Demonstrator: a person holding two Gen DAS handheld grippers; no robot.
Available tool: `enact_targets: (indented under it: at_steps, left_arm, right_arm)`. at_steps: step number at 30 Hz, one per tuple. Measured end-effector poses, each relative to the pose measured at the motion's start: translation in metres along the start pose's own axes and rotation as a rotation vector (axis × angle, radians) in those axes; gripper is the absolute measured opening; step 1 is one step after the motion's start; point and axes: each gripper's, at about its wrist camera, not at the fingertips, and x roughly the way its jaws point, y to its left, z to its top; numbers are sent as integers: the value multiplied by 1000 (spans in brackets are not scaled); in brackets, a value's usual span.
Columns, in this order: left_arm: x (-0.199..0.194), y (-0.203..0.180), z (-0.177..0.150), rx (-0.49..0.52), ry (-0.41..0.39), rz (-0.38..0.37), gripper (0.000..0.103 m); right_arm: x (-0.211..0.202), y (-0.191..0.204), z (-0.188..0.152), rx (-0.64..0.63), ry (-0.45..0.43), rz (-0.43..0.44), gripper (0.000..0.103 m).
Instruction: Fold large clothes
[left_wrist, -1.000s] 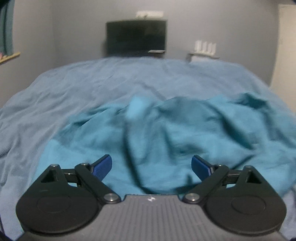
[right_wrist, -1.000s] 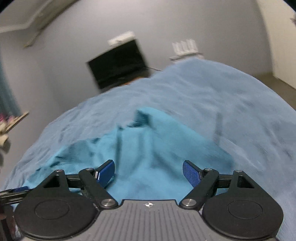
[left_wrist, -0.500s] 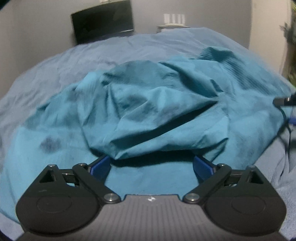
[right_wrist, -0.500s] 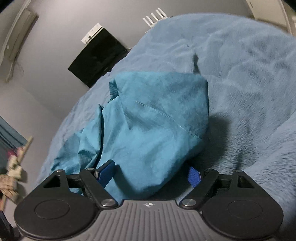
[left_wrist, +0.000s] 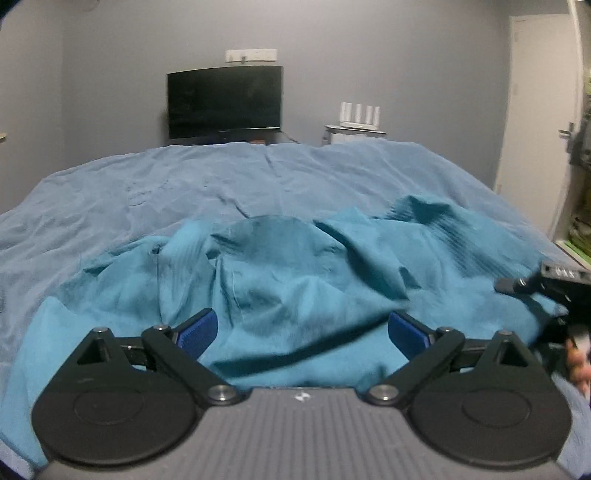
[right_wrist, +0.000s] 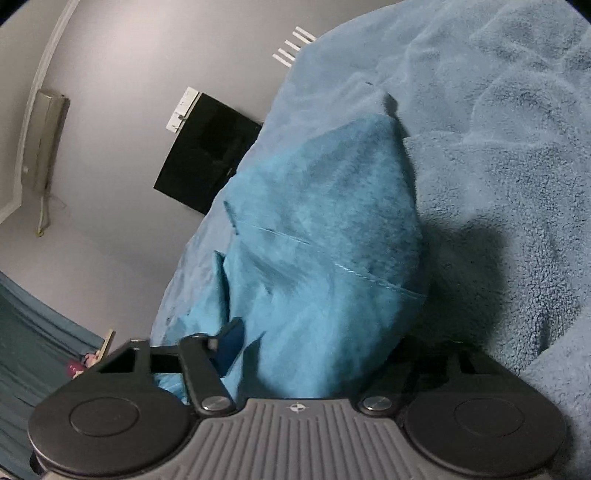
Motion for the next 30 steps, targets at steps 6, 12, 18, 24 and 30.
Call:
enact_targets:
  at_steps: [6,12,18,24,30]
  left_arm:
    - [44,-14,-23,126,118,46,99]
    - [66,-15,-39,167,181,59,99]
    - [65,-2,-34,104,188,27,99]
    - [11,74,16,-83,165,-92,99]
    - [-69,184,43,-253,-11,113,99]
  right_arm:
    - [3,8,2,-43,-23,17,43]
    - [-12,54,-4,-285,-67,31,22]
    - [-26,149,-27,-646,-112,76,17]
    - [-26,249,-77,-977,-106,131,16]
    - [6,325,-153,-1252,-56,189,16]
